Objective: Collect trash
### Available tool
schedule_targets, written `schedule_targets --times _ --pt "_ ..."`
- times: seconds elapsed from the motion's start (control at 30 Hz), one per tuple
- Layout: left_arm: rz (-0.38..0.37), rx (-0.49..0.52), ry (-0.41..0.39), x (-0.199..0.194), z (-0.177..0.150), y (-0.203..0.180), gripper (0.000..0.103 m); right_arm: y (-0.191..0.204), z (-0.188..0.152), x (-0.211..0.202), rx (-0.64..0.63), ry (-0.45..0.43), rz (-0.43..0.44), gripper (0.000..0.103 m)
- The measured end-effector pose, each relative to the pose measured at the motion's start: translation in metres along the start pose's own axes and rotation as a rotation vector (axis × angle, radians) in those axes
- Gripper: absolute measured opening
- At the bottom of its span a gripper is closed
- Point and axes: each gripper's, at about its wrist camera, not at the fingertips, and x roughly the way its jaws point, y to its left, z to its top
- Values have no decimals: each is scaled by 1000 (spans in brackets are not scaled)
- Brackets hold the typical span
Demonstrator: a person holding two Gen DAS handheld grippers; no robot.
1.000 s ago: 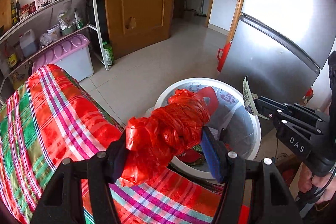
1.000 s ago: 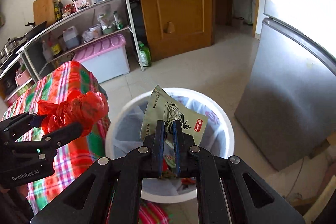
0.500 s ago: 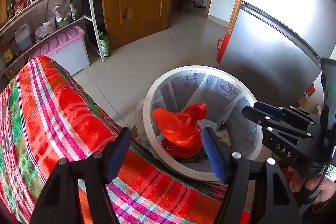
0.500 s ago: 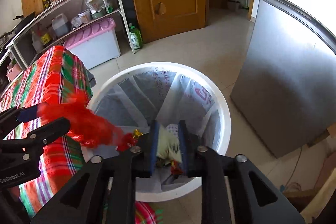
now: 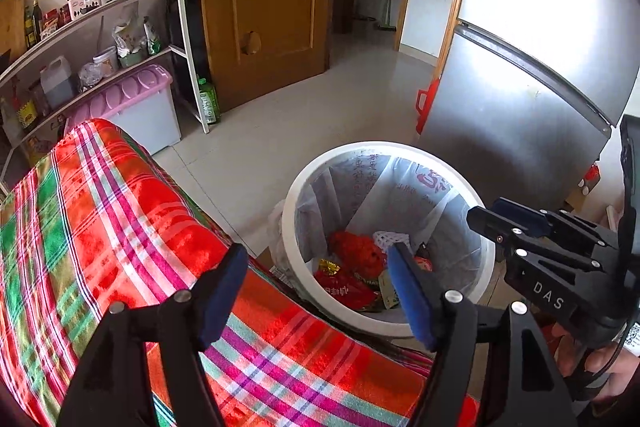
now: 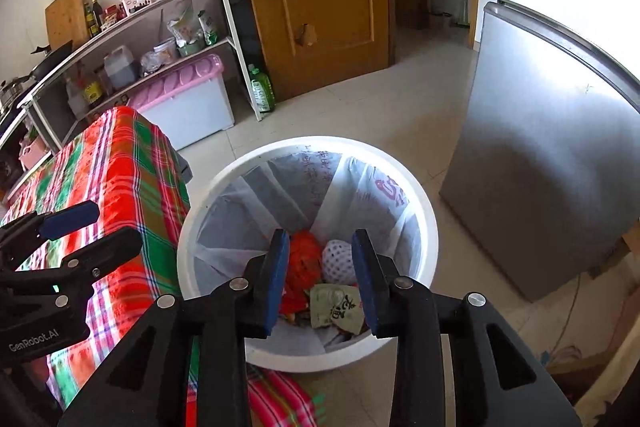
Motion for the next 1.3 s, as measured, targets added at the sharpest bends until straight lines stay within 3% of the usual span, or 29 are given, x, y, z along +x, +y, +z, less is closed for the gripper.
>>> schedule_targets --times 0.5,0.63,0.77,1.3 --pt "53 -30 -96 -41 -20 10 79 12 -27 -50 10 -113 -24 40" --pt "69 -28 -125 -50 -30 9 79 15 -36 -63 4 -139 -24 49" --pt "90 -13 -129 -54 -39 6 80 16 -43 -73 2 -160 -39 50" --pt "136 -12 -123 -57 -54 3 80 21 -56 -70 0 -136 -40 50"
